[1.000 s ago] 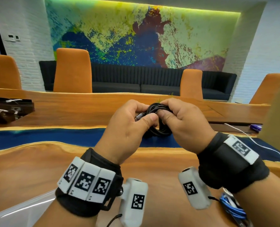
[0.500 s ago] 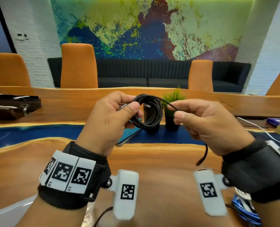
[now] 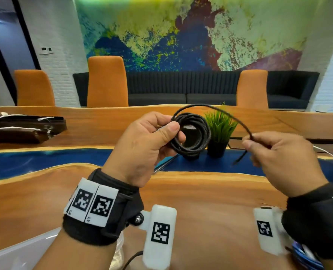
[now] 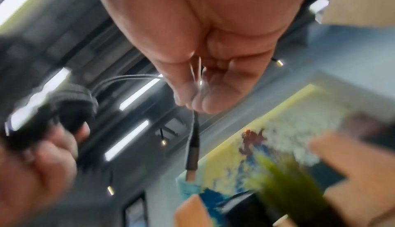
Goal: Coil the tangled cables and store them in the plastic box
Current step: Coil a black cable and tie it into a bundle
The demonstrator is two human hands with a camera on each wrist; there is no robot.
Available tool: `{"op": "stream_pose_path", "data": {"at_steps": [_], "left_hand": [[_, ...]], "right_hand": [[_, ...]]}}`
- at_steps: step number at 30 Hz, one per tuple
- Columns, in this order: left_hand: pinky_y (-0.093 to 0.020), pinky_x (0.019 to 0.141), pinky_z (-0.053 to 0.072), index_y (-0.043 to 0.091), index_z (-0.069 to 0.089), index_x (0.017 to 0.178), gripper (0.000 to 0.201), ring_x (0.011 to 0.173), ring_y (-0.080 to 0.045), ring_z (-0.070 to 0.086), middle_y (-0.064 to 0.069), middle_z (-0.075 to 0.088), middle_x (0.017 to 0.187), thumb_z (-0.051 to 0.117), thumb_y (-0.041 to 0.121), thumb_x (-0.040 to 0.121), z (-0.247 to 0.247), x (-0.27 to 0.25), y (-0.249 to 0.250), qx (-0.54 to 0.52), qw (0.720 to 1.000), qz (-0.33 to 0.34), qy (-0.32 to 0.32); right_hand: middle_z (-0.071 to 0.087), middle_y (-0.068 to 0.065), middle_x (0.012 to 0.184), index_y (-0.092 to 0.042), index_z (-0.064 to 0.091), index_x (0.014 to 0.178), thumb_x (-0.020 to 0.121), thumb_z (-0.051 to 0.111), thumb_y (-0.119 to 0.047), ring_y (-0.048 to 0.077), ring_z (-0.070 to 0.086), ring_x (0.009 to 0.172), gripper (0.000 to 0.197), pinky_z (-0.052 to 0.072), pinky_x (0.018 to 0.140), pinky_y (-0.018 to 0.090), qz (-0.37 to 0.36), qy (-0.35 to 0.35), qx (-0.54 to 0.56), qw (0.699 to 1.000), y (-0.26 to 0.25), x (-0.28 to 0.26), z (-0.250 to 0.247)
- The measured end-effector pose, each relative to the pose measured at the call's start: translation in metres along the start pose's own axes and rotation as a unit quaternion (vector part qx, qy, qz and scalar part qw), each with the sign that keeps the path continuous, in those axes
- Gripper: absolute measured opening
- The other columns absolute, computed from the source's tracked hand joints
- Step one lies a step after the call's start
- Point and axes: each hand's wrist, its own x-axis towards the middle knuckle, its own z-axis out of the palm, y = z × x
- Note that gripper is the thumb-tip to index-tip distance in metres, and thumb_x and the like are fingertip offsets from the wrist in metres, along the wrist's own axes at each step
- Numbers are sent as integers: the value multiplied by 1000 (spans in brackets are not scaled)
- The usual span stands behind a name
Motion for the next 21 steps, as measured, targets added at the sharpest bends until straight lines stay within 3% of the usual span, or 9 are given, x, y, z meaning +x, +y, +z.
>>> {"op": "stream_pose_path", "data": {"at_steps": [1, 3, 5, 8, 11, 16, 18, 21], "left_hand": [[-19, 53, 48, 13, 61, 96, 8, 63, -12, 63, -5, 69, 71, 57, 15, 89, 4, -1, -1, 3, 1000, -3, -15], [-20, 53, 48, 12, 60, 97, 17, 64, -12, 62, -5, 69, 72, 59, 21, 83, 10, -4, -4, 10, 999, -7, -39], [-21, 54, 47, 12, 60, 98, 19, 63, -12, 62, -4, 69, 72, 59, 21, 81, 15, -5, -6, 2, 999, -10, -51], [-23, 57, 47, 20, 68, 89, 11, 66, -12, 62, -4, 70, 73, 59, 20, 81, 21, -6, -8, -14, 998, -9, -65], [-28, 63, 48, 34, 73, 76, 22, 70, -12, 64, -2, 71, 78, 61, 18, 86, 21, -5, -11, -9, 997, 4, -81], [-33, 66, 49, 32, 72, 83, 19, 73, -14, 65, -5, 71, 86, 62, 17, 88, 16, -2, -16, 9, 997, 12, -82], [-45, 72, 51, 29, 71, 86, 16, 74, -17, 65, -10, 71, 87, 62, 16, 88, 17, -3, -19, 22, 997, 27, -71], [-65, 81, 51, 34, 72, 87, 23, 76, -21, 67, -9, 72, 86, 60, 15, 88, 20, -4, -18, 62, 994, 70, -50]], "right_hand": [[70, 1, 68, -20, 73, 82, 91, 65, -22, 17, 66, 65, 12, 58, 62, 32, 33, 6, 122, 992, -5, 1, -2], [69, 1, 70, -16, 71, 86, 91, 63, -18, 12, 65, 62, 10, 58, 56, 25, 114, -26, 360, 926, -15, 1, -4], [67, 2, 74, -12, 69, 93, 92, 60, -18, 10, 62, 62, 11, 55, 54, 22, 162, -50, 460, 871, -18, 1, -3], [65, 2, 72, -9, 68, 95, 92, 60, -17, 10, 59, 59, 11, 52, 50, 20, 186, -59, 477, 857, -18, -3, 7], [63, -2, 67, -9, 67, 96, 91, 59, -16, 7, 55, 55, 12, 48, 46, 17, 217, -78, 526, 819, -19, -6, 16], [58, -2, 72, -11, 68, 98, 87, 60, -22, 4, 47, 49, 18, 38, 42, 15, 252, -163, 590, 750, -24, -10, 20], [59, -1, 78, -15, 69, 91, 86, 58, -29, 6, 47, 52, 19, 32, 44, 18, 251, -234, 596, 727, -30, -16, 22], [62, -1, 94, -21, 70, 86, 91, 47, -42, 10, 49, 70, 32, 29, 52, 24, 216, -325, 615, 685, -34, -24, 26]]}}
